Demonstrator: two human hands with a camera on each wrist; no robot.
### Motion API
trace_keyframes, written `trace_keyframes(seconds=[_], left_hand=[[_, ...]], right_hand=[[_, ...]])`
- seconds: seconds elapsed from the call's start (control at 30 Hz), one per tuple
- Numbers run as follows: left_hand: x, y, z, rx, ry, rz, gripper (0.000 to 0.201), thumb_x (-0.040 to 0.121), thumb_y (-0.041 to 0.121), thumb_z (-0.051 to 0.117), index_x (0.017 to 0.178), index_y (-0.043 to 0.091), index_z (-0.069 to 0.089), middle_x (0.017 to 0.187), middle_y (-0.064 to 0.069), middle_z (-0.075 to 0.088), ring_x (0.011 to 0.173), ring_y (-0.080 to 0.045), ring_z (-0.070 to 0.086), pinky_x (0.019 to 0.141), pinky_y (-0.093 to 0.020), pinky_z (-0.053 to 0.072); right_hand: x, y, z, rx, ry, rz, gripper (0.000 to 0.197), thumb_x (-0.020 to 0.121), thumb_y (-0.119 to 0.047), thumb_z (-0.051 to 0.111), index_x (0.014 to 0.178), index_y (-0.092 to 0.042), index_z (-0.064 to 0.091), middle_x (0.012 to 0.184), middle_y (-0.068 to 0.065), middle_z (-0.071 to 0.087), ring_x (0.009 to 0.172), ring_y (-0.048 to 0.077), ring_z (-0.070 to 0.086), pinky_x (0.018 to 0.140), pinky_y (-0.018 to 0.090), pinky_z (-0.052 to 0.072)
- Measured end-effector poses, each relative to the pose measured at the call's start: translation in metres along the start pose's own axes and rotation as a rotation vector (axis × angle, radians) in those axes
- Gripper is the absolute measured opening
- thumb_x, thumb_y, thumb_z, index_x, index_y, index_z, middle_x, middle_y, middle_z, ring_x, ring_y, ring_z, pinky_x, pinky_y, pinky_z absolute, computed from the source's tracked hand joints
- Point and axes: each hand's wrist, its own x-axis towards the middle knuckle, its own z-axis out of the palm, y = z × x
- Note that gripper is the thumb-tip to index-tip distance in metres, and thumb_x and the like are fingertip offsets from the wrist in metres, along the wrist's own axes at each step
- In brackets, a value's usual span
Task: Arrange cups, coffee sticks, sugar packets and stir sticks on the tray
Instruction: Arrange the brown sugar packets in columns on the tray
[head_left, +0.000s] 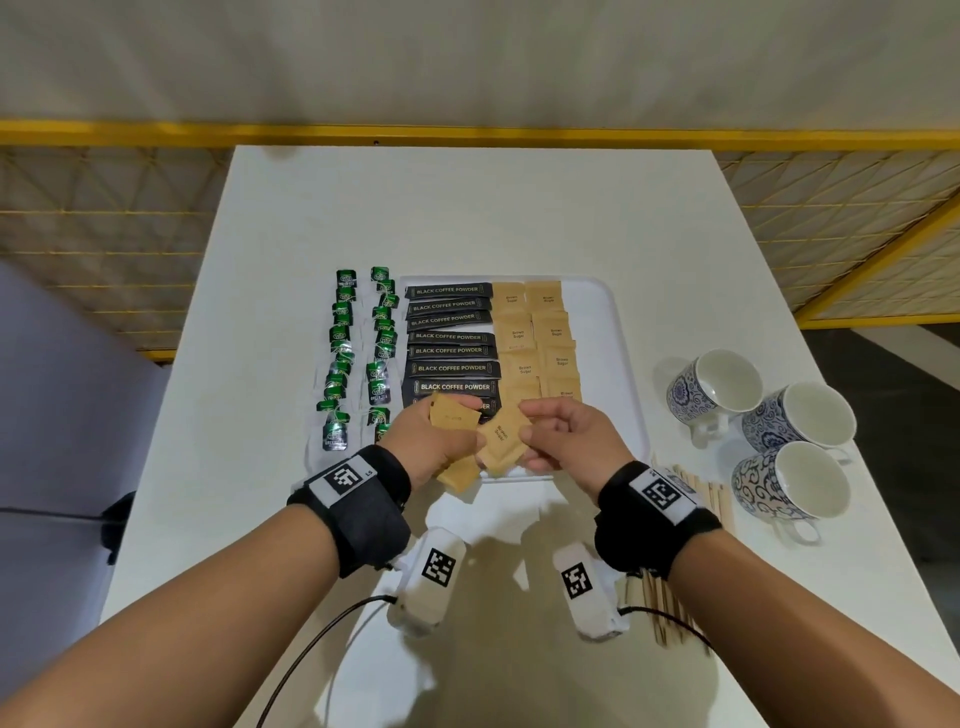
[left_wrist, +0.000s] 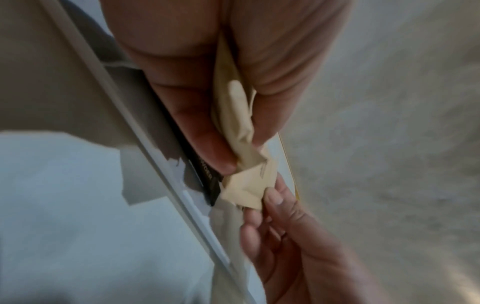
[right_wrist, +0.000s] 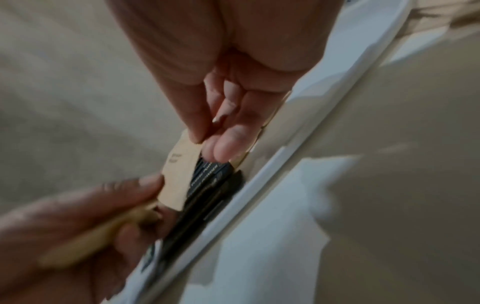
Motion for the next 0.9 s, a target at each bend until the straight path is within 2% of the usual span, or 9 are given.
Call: trace_keyframes(seconds=[0.1, 0.17, 0.27, 0.4, 0.47, 0.57, 0.7, 0.8, 0.9], left_hand=[[0.002, 0.001, 0.0, -0.022, 0.058, 0.002, 0.031, 0.077, -0.003, 0.072, 0.099, 0.018, 0.065, 0.089, -0.007, 0.064, 0.08, -0.022, 0.061, 0.07, -0.031, 0.054], [0.001, 0.001, 0.001, 0.049, 0.056, 0.024, 0.03, 0.076, 0.0, 0.074, 0.099, 0.019, 0.066, 0.083, -0.003, 0.064, 0.074, -0.019, 0.06, 0.066, -0.029, 0.053], [-0.001, 0.001, 0.004, 0.18, 0.022, 0.046, 0.032, 0.071, 0.006, 0.079, 0.093, 0.025, 0.067, 0.079, -0.001, 0.066, 0.069, -0.015, 0.06, 0.07, -0.033, 0.054], [-0.004, -0.001, 0.007, 0.209, 0.005, 0.045, 0.031, 0.07, 0.007, 0.081, 0.093, 0.024, 0.067, 0.08, -0.001, 0.065, 0.07, -0.015, 0.059, 0.07, -0.032, 0.053], [-0.005, 0.0, 0.009, 0.151, 0.019, 0.02, 0.028, 0.074, 0.006, 0.076, 0.096, 0.021, 0.066, 0.083, -0.005, 0.067, 0.071, -0.018, 0.062, 0.074, -0.036, 0.055], [-0.005, 0.005, 0.008, -0.014, 0.048, -0.055, 0.028, 0.084, -0.001, 0.057, 0.106, 0.017, 0.061, 0.09, -0.013, 0.07, 0.069, -0.025, 0.064, 0.078, -0.041, 0.056], [0.0, 0.008, -0.001, -0.148, 0.011, -0.109, 0.038, 0.091, -0.005, 0.033, 0.122, 0.01, 0.048, 0.092, -0.016, 0.068, 0.072, -0.03, 0.064, 0.077, -0.044, 0.054], [0.0, 0.008, -0.004, -0.175, 0.003, -0.119, 0.036, 0.093, -0.005, 0.033, 0.124, 0.011, 0.041, 0.097, -0.017, 0.068, 0.075, -0.031, 0.065, 0.075, -0.042, 0.054], [0.0, 0.005, -0.004, -0.169, 0.004, -0.108, 0.032, 0.096, -0.002, 0.043, 0.124, 0.012, 0.042, 0.099, -0.013, 0.07, 0.083, -0.03, 0.066, 0.083, -0.045, 0.054]], right_hand=[[-0.003, 0.008, -0.001, -0.286, -0.03, -0.103, 0.027, 0.085, -0.007, 0.063, 0.108, -0.02, 0.065, 0.063, -0.009, 0.056, 0.064, 0.015, 0.057, 0.07, 0.031, 0.051], [-0.008, 0.005, -0.001, -0.498, -0.006, -0.205, 0.025, 0.084, -0.019, 0.066, 0.106, -0.033, 0.066, 0.079, -0.011, 0.056, 0.073, 0.011, 0.055, 0.079, 0.023, 0.047], [-0.016, -0.001, 0.002, -0.646, -0.015, -0.275, 0.025, 0.086, -0.032, 0.065, 0.111, -0.031, 0.068, 0.101, -0.01, 0.061, 0.09, 0.009, 0.057, 0.085, 0.023, 0.046], [-0.018, -0.001, 0.0, -0.76, -0.13, -0.176, 0.014, 0.086, -0.032, 0.066, 0.097, -0.029, 0.073, 0.086, -0.011, 0.068, 0.083, 0.007, 0.061, 0.079, 0.022, 0.048], [-0.015, 0.001, -0.005, -0.676, -0.093, -0.143, 0.006, 0.084, -0.027, 0.068, 0.087, -0.029, 0.073, 0.081, -0.011, 0.068, 0.081, 0.007, 0.062, 0.077, 0.021, 0.049], [-0.006, 0.005, -0.016, -0.385, 0.105, -0.089, 0.01, 0.084, -0.021, 0.07, 0.077, -0.029, 0.071, 0.081, -0.012, 0.068, 0.076, 0.006, 0.062, 0.076, 0.02, 0.048], [0.005, 0.009, -0.026, -0.292, 0.217, -0.002, 0.008, 0.086, -0.022, 0.067, 0.089, -0.02, 0.074, 0.072, -0.008, 0.064, 0.064, 0.008, 0.056, 0.079, 0.032, 0.05], [0.007, 0.01, -0.023, -0.264, 0.235, 0.031, 0.005, 0.086, -0.017, 0.066, 0.086, -0.017, 0.071, 0.068, 0.0, 0.063, 0.058, 0.015, 0.054, 0.065, 0.032, 0.052], [0.008, 0.008, -0.017, -0.211, 0.243, 0.05, 0.005, 0.087, -0.013, 0.066, 0.091, -0.015, 0.069, 0.071, 0.001, 0.063, 0.06, 0.017, 0.055, 0.058, 0.029, 0.053]])
